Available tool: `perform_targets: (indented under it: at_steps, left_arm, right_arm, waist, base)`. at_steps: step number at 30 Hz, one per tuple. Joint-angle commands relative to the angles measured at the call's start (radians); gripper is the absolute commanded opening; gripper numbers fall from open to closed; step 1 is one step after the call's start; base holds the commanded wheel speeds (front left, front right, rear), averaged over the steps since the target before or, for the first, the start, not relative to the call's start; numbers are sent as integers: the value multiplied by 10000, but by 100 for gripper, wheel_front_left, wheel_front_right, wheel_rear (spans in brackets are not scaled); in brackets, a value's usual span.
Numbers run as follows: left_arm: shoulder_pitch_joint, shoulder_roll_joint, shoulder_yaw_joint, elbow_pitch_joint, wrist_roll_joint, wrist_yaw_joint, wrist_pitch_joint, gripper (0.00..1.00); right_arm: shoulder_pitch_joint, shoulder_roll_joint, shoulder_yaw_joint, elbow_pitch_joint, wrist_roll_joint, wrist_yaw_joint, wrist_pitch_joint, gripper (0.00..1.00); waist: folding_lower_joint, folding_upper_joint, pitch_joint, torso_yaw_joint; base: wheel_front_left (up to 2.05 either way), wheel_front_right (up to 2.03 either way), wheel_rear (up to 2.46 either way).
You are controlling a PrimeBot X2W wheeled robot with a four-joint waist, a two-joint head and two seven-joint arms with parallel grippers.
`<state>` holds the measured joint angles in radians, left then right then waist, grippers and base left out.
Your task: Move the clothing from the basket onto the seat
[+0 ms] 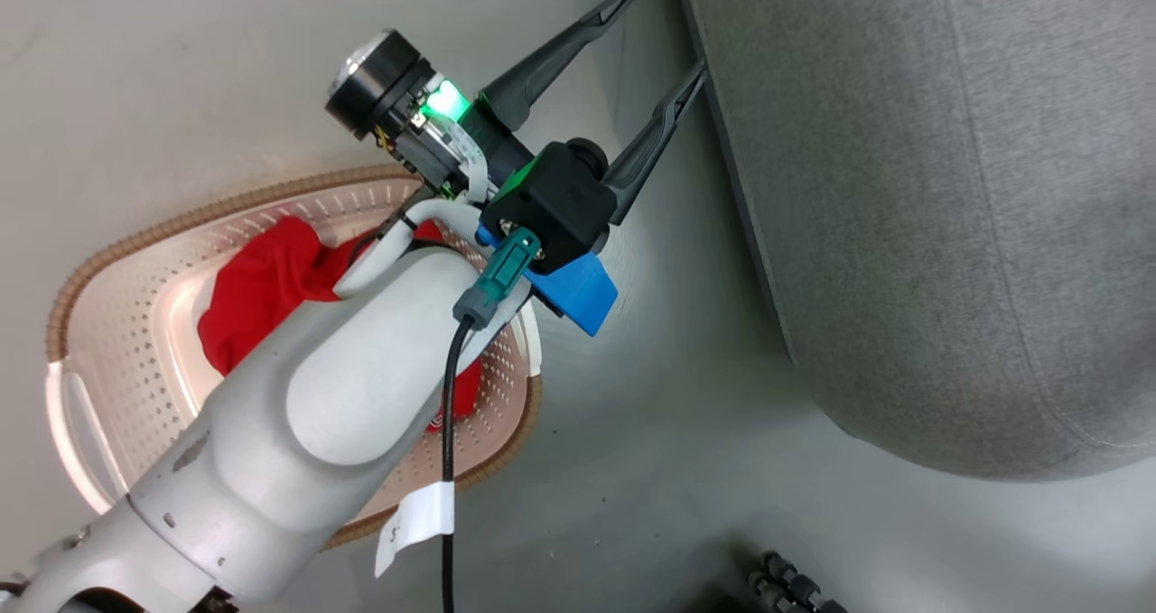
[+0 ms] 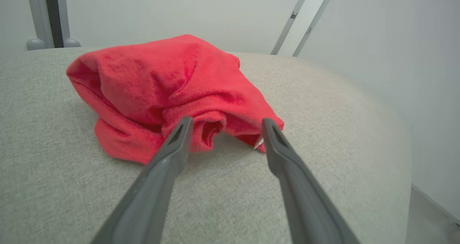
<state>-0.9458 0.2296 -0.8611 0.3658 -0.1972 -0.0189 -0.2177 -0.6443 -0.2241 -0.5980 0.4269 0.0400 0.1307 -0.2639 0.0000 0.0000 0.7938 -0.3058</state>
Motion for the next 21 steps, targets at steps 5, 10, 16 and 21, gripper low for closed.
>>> perform_targets:
  at_steps: [5,10,16,21]
  left_arm:
    - [404,-181,218,324,-295,234,-339,100]
    - [956,-347,764,438,-642,619,-473,100]
    - [1731,-451,1785,-205,-730,954,-484,100]
    - [2492,-557,2882,-669,-655,1189,-485,100]
  right_arm:
    - [922,294,-39,-1221,-268,1,-7,100]
    - [1455,309,782,-2468,-435,1,-7,100]
    - [1574,133,2124,-3058,-321,1,-8,100]
    - [1674,211,3242,-3282,-307,1,-7,100]
  waist:
    - [0,0,-1042,255]
    - [0,0,-2039,707]
    - [0,0,-2904,1407]
    - [0,0,-3506,1979]
  base:
    - [0,0,0]
    - [0,0,0]
    - [0,0,0]
    - [0,0,0]
